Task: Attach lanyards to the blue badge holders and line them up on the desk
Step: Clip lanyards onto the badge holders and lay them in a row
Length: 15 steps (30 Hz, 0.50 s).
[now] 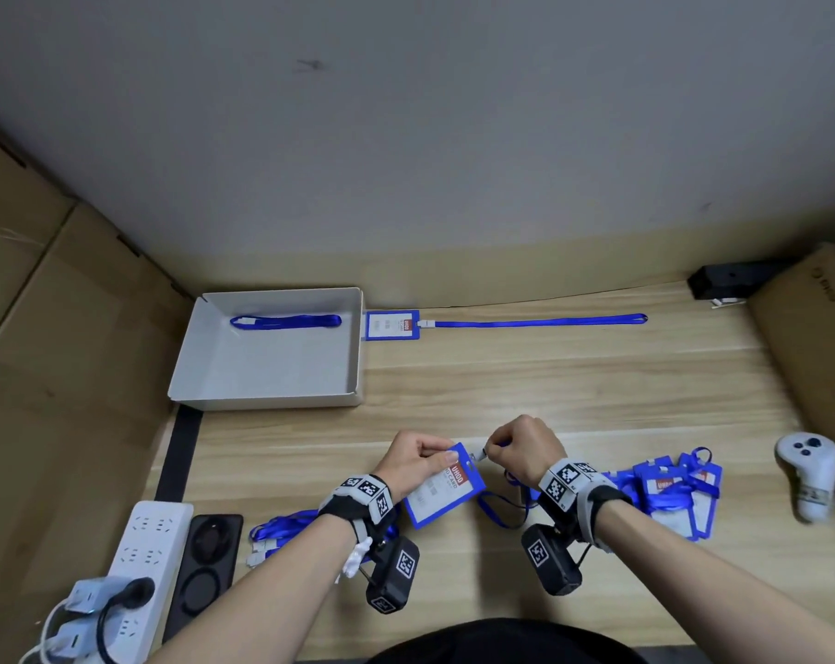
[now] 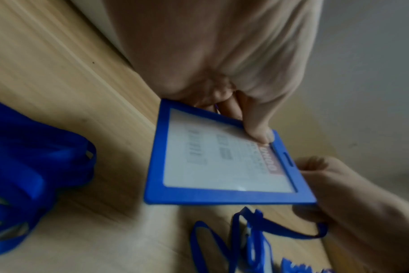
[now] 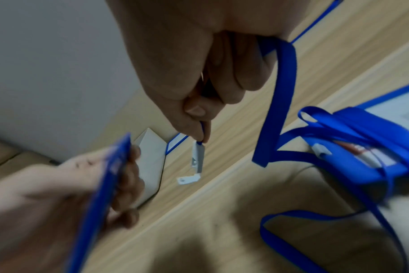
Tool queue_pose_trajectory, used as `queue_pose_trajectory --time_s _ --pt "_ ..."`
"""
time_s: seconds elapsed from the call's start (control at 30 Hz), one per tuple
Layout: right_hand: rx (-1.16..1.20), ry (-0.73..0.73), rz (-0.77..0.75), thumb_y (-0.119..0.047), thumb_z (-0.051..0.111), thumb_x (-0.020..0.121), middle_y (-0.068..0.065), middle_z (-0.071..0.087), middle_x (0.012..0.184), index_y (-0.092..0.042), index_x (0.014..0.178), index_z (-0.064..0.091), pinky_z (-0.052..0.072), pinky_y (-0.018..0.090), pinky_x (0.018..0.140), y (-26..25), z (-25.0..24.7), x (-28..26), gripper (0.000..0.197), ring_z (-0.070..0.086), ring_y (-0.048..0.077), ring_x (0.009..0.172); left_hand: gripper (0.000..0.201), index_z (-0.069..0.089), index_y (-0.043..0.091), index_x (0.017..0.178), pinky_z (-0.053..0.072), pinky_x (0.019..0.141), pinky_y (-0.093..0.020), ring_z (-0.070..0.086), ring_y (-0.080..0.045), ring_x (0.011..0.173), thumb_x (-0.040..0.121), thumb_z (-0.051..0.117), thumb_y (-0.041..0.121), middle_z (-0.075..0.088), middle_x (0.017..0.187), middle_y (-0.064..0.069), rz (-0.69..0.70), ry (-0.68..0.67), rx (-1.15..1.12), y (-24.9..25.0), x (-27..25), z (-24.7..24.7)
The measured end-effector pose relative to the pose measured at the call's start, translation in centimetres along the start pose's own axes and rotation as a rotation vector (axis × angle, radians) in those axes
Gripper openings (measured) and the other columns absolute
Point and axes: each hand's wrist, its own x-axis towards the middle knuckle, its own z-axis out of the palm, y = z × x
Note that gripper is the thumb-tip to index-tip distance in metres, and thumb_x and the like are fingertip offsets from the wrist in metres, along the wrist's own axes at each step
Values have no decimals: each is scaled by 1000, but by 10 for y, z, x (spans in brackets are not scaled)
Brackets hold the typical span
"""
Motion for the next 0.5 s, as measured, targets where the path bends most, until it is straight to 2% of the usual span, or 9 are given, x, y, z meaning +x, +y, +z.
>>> queue_pose_trajectory --time_s 0.07,0.13,0.27,0.37,0.43,0.5 --pt "119 43 -6 -24 62 77 -3 61 54 -18 67 74 52 32 58 6 2 1 17 55 16 54 13 73 -1 101 52 69 -16 67 -3 72 90 67 3 72 81 2 -25 28 104 -6 2 -1" --pt "259 84 -27 -19 66 81 -3 58 53 -14 68 75 46 28 57 7 1 1 17 48 11 55 11 74 4 97 51 73 -17 65 -8 77 90 65 5 70 82 2 -72 89 195 -12 3 -3" --pt "482 78 -63 -15 70 85 -9 44 48 -12 70 75 31 19 47 6 -6 -3 17 33 7 45 20 74 9 96 49 83 -27 62 -11 84 95 58 19 70 87 3 -104 149 322 -11 9 -1" --pt "545 54 -89 -14 70 86 -10 43 48 -15 69 75 31 21 50 5 -10 -2 18 33 11 49 19 72 14 90 48 76 -28 62 -15 83 94 57 25 70 85 3 -71 125 111 9 9 5" --pt "570 41 -97 -13 70 87 -11 43 47 -14 71 75 31 21 49 1 -13 -2 17 32 11 49 19 70 17 91 47 67 -23 65 -14 79 98 55 25 73 85 2 -48 63 12 25 6 9" --pt "586 33 -118 -12 70 87 -10 45 49 -12 72 75 33 20 49 -5 -18 -4 15 34 10 49 19 70 14 89 47 59 -18 65 -13 71 99 57 24 72 80 -3 4 29 10 35 5 11"
